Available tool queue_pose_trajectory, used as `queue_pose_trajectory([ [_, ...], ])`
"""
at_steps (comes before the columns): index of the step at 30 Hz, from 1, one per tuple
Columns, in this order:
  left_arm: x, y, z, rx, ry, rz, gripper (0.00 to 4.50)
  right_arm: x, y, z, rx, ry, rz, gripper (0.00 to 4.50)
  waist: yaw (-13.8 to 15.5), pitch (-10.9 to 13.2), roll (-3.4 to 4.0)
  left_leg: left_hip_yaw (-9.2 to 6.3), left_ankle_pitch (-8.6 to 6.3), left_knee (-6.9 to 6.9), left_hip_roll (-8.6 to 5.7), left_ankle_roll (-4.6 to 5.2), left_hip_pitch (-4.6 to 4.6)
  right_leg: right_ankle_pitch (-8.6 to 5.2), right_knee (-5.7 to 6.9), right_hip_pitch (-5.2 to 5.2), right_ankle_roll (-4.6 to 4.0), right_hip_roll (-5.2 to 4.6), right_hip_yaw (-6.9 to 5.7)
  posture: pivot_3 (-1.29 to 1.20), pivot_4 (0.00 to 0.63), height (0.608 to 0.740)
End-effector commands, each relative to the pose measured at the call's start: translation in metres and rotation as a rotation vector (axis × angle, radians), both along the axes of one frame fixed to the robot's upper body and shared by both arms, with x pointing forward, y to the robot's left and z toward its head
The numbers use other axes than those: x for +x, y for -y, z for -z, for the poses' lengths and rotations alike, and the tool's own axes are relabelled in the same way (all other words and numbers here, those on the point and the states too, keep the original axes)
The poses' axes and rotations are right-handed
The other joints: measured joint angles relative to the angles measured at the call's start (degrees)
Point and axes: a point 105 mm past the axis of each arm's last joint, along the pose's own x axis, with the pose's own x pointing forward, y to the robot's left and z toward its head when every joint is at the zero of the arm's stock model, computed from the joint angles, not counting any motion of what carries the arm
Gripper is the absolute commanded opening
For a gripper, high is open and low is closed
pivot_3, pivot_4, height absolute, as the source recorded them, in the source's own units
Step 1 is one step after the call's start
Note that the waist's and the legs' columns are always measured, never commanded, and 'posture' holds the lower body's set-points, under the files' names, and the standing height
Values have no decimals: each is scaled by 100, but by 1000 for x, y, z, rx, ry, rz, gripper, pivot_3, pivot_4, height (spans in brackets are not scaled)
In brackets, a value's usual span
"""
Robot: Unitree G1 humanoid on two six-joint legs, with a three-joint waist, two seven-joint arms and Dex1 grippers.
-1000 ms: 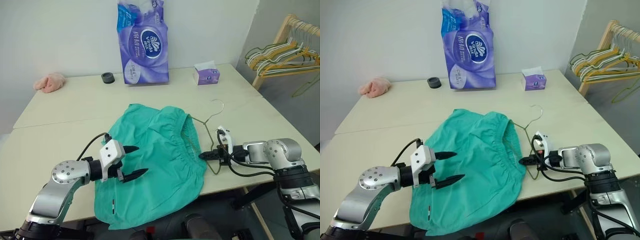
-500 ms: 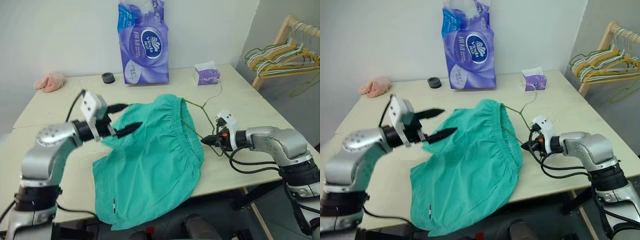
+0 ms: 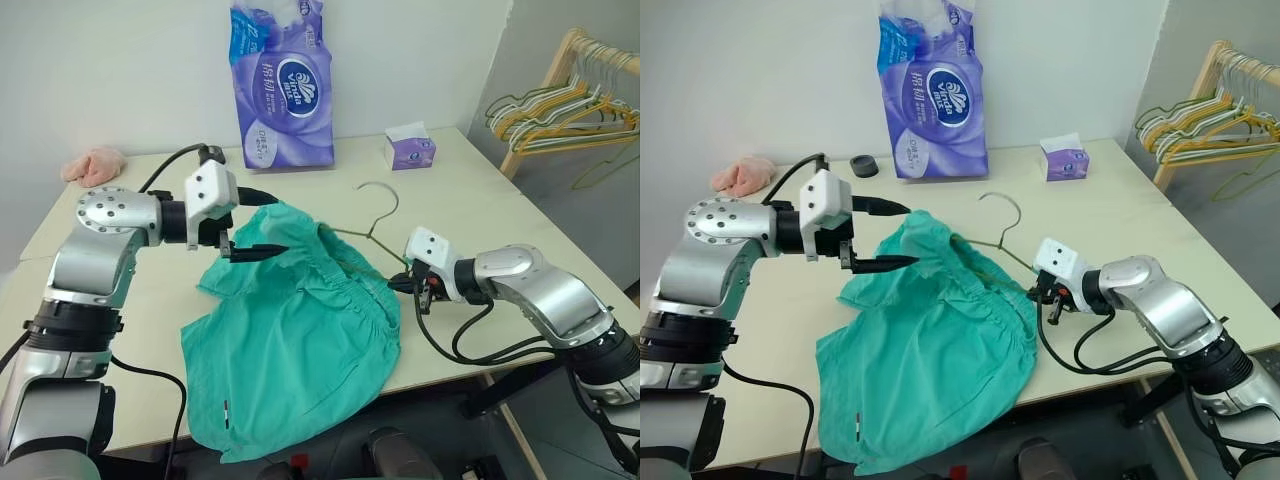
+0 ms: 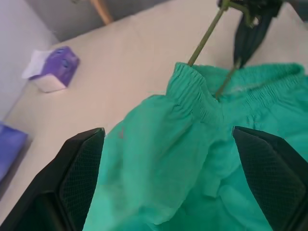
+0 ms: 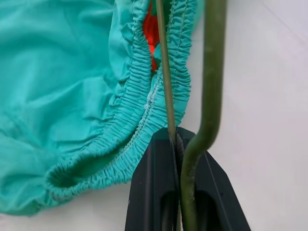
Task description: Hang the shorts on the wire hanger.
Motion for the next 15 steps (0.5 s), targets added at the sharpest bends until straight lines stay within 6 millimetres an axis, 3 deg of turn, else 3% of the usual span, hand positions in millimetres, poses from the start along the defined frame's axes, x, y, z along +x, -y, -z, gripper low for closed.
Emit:
queue_pose_trajectory([
  [1, 0, 5, 6, 56, 25, 57, 4479, -4, -10, -15, -16, 96, -83, 0, -28, 0, 0, 0, 0, 0, 0, 0, 0, 0, 0, 0, 0, -1, 0, -297, 2, 740],
  [6, -19, 5, 30, 131, -67, 151, 4479, -5, -12, -16, -28, 111, -106, 0, -125, -1, 0, -2, 0, 1, 0, 0, 0, 0, 2, 0, 0, -2, 1, -304, 6, 740],
  [15, -12, 3, 47, 142, -92, 115, 4479, -9, -20, -24, -16, 137, -149, 0, -205, -2, -1, -20, 0, 19, 0, 1, 2, 1, 10, 14, 0, -2, -16, -302, 8, 740],
])
